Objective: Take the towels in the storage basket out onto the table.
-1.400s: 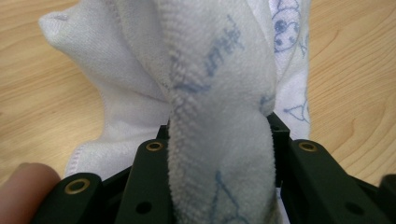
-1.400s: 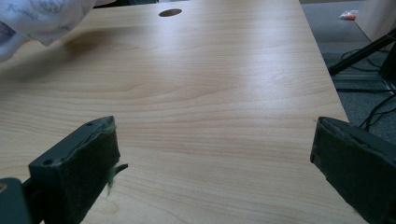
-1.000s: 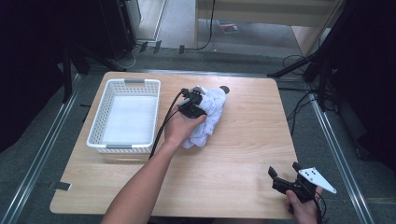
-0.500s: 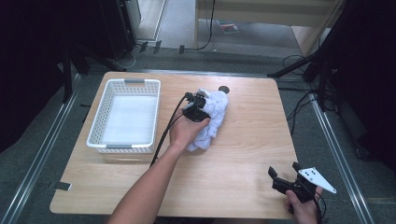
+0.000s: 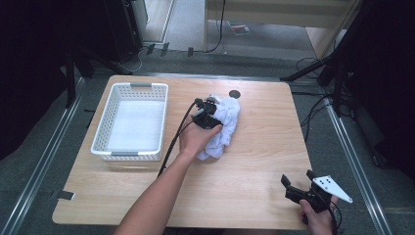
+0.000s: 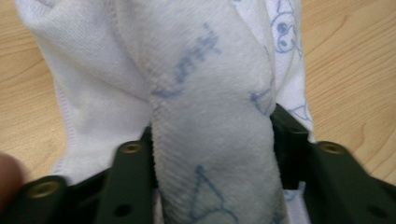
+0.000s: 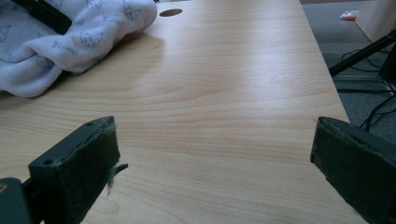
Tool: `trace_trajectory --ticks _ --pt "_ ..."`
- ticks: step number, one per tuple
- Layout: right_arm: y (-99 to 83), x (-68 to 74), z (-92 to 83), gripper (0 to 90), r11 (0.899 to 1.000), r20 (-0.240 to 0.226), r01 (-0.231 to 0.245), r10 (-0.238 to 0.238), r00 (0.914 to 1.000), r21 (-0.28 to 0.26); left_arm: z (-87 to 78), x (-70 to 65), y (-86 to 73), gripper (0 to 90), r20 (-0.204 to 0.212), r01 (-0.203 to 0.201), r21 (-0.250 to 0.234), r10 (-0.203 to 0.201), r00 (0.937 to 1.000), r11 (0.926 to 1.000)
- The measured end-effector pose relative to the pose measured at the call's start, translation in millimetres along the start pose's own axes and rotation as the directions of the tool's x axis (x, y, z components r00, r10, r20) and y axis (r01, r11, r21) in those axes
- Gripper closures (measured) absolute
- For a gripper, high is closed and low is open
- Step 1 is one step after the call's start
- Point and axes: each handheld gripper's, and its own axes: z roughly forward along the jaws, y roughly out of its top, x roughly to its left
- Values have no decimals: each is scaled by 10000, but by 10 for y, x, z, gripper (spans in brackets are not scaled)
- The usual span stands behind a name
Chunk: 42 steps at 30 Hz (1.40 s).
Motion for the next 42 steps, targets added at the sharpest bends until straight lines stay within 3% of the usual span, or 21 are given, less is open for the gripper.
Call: trace_trajectory --ticks 1,2,3,4,5,9,15,25,30,42 --pt "0 0 0 13 10000 0 0 0 10000 0 -3 -4 -1 450 -5 10 36 -10 10000 10000" --pt "0 0 0 13 10000 -4 -4 4 10000 -7 -6 -10 -1 450 -26 15 54 -15 10000 10000" --pt "0 0 0 13 10000 -3 -7 7 10000 -5 -5 -16 -1 338 25 43 -39 -43 10000 10000" --pt "0 0 0 13 10000 -3 -7 7 10000 -5 -14 -13 3 338 187 102 -53 -101 9998 9999" --pt "0 1 0 13 10000 0 -5 5 10000 4 -29 -9 8 259 339 234 -127 -229 9992 9996" --pt "-1 1 0 13 10000 -4 2 -2 10000 -13 -138 -14 34 184 314 289 -643 -269 9991 9975" --pt "-1 1 0 13 10000 -1 10 -10 10000 -12 -321 43 52 48 67 350 -772 -346 9994 9964" --pt "0 3 1 13 10000 38 39 -39 10000 16 -674 214 -8 19 -383 281 -1369 -336 9987 9902" --pt "0 4 3 13 10000 29 64 -64 10000 22 -833 317 -91 11 -399 289 -1667 -360 9986 9856" --pt "2 3 7 13 10000 45 66 -66 10000 40 -1203 693 -360 0 -734 546 -2213 -725 9947 9737"
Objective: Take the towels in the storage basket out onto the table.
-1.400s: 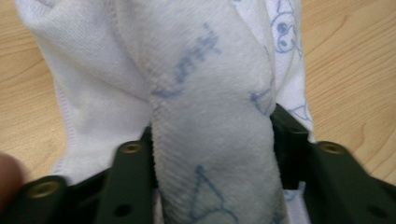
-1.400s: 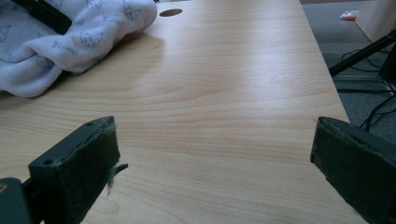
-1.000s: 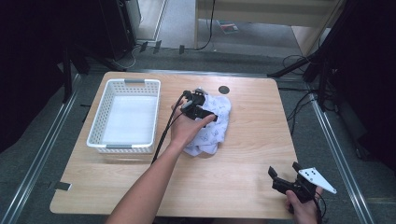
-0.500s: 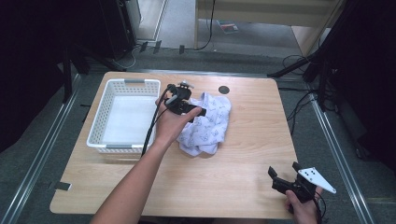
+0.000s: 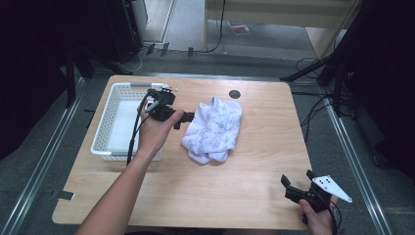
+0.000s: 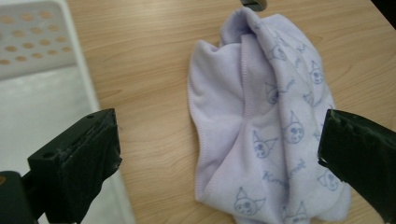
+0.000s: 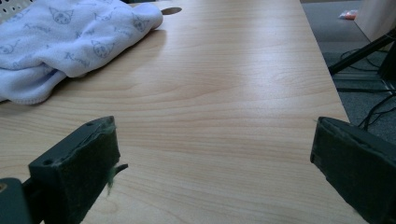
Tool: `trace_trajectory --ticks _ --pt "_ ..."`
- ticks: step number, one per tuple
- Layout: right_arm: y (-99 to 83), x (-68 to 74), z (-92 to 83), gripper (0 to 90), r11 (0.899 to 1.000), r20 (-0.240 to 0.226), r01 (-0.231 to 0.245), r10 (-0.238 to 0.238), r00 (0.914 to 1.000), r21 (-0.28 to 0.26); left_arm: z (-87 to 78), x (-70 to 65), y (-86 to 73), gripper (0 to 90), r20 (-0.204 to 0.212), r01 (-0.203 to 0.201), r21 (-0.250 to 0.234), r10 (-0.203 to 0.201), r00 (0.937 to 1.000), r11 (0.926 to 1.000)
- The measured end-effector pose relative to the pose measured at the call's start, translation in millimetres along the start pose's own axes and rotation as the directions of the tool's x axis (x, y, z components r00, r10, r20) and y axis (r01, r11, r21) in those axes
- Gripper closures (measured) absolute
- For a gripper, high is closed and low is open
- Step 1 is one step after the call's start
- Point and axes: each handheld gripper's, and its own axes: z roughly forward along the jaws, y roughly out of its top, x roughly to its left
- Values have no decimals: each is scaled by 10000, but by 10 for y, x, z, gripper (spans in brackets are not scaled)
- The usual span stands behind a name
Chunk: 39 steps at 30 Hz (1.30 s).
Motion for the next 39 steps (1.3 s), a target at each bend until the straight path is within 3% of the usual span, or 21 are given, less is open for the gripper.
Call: trace_trajectory --ticks 6,20,33,39 --pt "1 0 1 13 10000 12 -3 3 10000 14 -194 218 -93 0 -156 177 -229 -181 9997 9996" --pt "1 2 1 13 10000 44 -39 39 10000 38 -611 589 -445 0 -849 369 -747 -432 9954 9965" --pt "2 2 2 13 10000 53 -54 54 10000 51 -831 866 -977 0 -1227 693 -1146 -833 9889 9910" --pt "1 3 2 13 10000 66 -51 50 10000 48 -917 964 -1238 0 -1359 900 -1623 -1126 9843 9826"
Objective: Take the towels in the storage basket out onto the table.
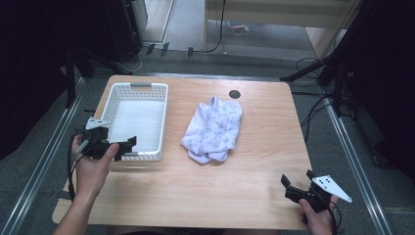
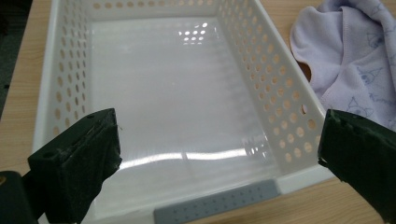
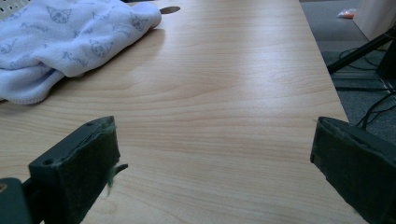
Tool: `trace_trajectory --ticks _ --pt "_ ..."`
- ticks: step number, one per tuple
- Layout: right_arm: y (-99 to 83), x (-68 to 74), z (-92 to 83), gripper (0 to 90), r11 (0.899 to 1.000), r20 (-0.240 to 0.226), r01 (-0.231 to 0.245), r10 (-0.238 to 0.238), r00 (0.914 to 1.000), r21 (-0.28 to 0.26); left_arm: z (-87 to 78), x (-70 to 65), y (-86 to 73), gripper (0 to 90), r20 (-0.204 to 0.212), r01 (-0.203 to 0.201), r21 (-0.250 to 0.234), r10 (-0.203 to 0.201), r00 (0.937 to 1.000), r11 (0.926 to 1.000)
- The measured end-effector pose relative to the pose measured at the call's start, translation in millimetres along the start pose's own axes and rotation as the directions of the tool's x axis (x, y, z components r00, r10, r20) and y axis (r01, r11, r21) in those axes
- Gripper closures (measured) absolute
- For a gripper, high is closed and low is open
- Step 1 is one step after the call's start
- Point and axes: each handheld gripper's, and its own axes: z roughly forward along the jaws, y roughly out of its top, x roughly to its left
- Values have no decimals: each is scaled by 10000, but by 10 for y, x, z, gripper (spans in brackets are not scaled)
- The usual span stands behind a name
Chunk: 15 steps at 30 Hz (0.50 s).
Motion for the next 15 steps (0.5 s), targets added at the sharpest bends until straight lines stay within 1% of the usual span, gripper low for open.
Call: trace_trajectory --ticks 5,7,9,10,12,15 --pt "0 0 0 13 10000 9 8 -8 10000 5 -98 131 -178 0 -44 288 -452 -290 9996 9986" --pt "0 1 1 13 10000 12 2 -2 10000 10 -135 175 -251 0 -133 378 -610 -387 9992 9974" --pt "0 1 1 13 10000 15 6 -6 10000 13 -164 227 -328 0 -111 498 -756 -508 9986 9959" --pt "1 1 2 13 10000 13 3 -3 10000 14 -173 251 -371 0 -156 578 -847 -594 9981 9947" --pt "1 1 2 13 10000 13 0 0 10000 13 -189 308 -461 0 -287 591 -943 -621 9977 9938" --pt "0 0 1 13 10000 15 0 0 10000 20 -209 404 -598 0 -413 801 -1267 -859 9954 9887"
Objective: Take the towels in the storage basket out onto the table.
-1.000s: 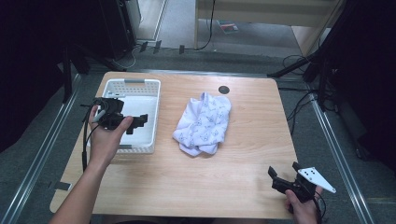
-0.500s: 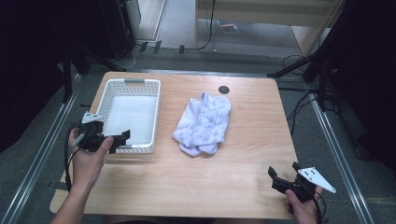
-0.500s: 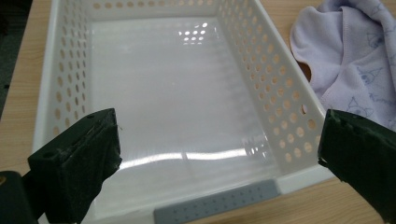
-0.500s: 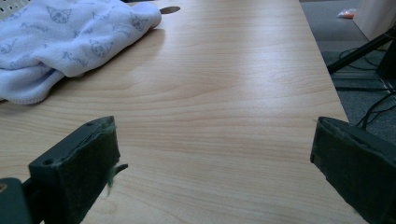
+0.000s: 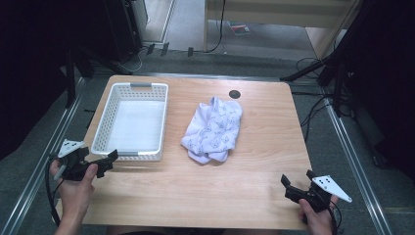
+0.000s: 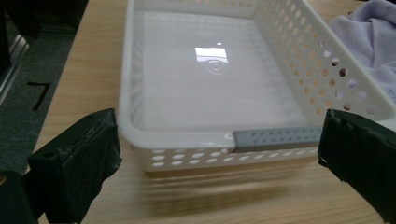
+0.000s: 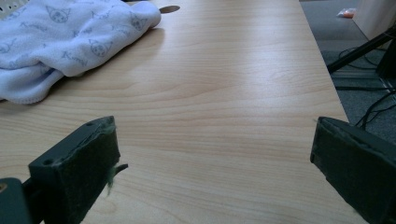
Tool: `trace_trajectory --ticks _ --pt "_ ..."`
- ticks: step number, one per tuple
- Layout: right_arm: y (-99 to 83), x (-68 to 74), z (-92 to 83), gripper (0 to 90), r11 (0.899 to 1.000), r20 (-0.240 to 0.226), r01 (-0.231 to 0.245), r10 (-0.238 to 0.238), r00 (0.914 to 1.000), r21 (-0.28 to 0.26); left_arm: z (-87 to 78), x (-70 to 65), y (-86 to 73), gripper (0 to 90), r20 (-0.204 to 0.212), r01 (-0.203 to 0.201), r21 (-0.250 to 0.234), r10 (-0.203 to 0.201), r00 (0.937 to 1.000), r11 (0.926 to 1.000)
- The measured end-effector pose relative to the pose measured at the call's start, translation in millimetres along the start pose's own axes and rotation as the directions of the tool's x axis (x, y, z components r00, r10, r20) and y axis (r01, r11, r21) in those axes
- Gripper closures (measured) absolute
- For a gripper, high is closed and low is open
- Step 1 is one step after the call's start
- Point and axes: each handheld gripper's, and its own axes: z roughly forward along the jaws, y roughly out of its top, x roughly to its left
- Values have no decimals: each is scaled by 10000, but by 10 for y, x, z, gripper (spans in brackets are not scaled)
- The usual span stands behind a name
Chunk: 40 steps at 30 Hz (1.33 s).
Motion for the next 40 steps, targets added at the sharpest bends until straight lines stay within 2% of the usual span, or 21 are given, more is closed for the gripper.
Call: trace_trajectory --ticks 4,6,10,13,14,16,20,23,29,32,36,40 --pt "0 2 0 13 10000 4 10 -10 10000 6 -26 123 -198 0 -303 30 -414 -42 9995 9991" --pt "0 2 0 13 10000 -4 -6 6 10000 19 3 193 -309 0 -409 11 -417 -28 9992 9991" --pt "0 4 1 13 10000 8 4 -4 10000 21 70 344 -494 0 -759 372 -302 -394 9963 9989" --pt "0 3 0 13 10000 16 -8 8 10000 19 126 419 -603 0 -913 796 -217 -812 9925 9966" --pt "-1 2 0 13 10000 14 -10 10 10000 17 121 413 -600 0 -1073 786 -244 -808 9909 9966" --pt "-1 1 -2 13 10000 18 11 -11 10000 0 104 392 -609 0 -1086 656 -507 -708 9916 9966" --pt "-3 -1 -4 13 10000 5 7 -7 10000 -19 121 317 -637 0 -1201 119 -445 -172 9926 9989" --pt "-2 -1 -4 13 10000 -12 2 -2 10000 3 128 294 -643 0 -1198 19 -485 -77 9928 9988" --pt "-2 -1 -4 13 10000 -27 18 -18 10000 -2 123 362 -634 0 -903 593 -663 -652 9938 9960" --pt "-1 2 -1 13 10000 -25 55 -55 10000 31 115 375 -635 0 -795 657 -706 -713 9943 9953" --pt "-1 2 0 13 10000 -23 24 -24 10000 37 111 350 -638 0 -892 523 -764 -591 9943 9957" --pt "0 2 -1 13 10000 -27 8 -8 10000 33 93 396 -624 0 -696 954 -782 -1009 9925 9924"
